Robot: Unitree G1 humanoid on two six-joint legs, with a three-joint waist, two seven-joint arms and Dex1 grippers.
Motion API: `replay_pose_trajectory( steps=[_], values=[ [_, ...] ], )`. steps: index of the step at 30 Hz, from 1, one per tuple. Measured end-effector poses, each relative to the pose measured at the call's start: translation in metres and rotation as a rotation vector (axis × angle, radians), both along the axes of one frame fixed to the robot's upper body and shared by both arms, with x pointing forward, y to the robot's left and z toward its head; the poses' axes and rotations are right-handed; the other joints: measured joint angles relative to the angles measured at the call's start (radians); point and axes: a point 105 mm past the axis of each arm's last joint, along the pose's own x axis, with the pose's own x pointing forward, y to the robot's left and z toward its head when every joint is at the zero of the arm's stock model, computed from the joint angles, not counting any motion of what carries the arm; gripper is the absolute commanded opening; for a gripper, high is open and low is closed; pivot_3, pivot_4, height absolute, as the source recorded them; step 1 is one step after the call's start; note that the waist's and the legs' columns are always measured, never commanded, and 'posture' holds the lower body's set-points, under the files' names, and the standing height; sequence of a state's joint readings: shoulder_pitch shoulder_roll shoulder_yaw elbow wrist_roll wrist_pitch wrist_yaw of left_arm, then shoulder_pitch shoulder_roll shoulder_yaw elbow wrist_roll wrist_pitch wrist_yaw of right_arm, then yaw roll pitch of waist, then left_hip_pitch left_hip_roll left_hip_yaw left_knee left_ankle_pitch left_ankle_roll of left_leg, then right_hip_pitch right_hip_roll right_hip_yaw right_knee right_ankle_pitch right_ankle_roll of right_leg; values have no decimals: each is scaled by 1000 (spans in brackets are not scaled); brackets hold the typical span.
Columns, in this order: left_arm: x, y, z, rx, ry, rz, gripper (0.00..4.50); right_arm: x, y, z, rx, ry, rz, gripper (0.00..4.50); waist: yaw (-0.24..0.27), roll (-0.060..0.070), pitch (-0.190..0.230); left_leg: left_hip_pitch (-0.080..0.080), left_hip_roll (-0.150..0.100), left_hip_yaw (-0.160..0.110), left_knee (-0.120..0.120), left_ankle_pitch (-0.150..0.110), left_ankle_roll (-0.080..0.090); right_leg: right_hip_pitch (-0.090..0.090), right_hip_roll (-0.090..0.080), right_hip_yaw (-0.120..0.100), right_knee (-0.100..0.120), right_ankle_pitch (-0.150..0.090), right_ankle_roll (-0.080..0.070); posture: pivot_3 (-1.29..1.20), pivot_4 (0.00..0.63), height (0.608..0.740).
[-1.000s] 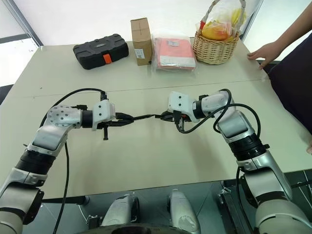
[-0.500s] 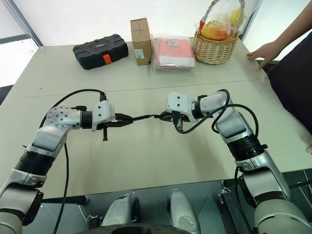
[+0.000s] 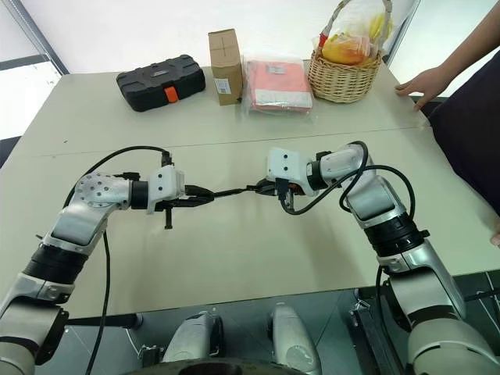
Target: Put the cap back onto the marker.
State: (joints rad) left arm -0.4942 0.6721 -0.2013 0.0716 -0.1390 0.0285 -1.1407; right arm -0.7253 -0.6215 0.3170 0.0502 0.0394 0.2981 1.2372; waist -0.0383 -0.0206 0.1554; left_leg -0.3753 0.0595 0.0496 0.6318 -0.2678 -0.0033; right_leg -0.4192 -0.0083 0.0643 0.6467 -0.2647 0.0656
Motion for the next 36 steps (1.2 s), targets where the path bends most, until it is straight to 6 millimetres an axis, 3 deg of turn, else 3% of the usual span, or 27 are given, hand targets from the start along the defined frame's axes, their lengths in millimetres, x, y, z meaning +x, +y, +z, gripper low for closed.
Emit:
replay_pose_trajectory(
  steps=[36],
  values=[
    [3, 4, -15, 102, -108, -35, 0, 1, 25, -22, -128, -4, 41, 63, -1, 0, 0, 0, 0, 0, 0, 0, 0, 0, 0, 0, 1, 0, 0, 0, 150, 740]
  ],
)
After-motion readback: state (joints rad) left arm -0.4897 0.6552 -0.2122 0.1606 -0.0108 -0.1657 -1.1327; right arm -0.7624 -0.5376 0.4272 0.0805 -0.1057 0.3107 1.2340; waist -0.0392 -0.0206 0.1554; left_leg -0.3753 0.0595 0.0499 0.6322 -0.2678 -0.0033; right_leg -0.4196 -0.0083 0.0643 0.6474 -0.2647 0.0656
